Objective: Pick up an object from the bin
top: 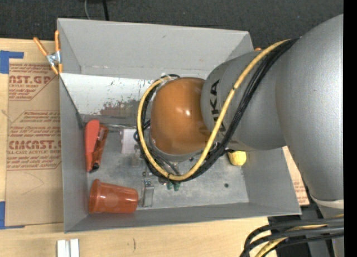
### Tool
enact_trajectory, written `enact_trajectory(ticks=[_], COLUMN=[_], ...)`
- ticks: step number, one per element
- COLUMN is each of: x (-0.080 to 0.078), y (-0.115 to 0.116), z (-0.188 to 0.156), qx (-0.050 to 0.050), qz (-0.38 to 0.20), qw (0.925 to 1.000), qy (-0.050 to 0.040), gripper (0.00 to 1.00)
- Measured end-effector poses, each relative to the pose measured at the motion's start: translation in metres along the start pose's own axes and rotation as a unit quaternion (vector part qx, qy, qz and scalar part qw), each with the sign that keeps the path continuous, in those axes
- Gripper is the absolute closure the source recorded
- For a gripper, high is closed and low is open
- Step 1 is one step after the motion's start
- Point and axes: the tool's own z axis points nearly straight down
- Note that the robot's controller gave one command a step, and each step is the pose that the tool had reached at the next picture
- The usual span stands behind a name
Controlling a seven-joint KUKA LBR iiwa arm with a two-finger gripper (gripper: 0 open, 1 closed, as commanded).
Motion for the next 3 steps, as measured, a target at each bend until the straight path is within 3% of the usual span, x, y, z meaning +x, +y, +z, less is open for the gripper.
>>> enact_trajectory(ticks=[1, 2, 3], x=[-0.002, -0.008, -0.005], y=[-0.001, 0.009, 0.037], z=[-0.004, 0.014, 0.065], qx=[-0.001, -0.001, 0.002], qz=[0.001, -0.044, -0.123], qw=[1.0000, 0.9990, 0.9924], qy=[-0.0036, -0.0066, -0.0015], gripper=[0.00, 0.00, 0.00])
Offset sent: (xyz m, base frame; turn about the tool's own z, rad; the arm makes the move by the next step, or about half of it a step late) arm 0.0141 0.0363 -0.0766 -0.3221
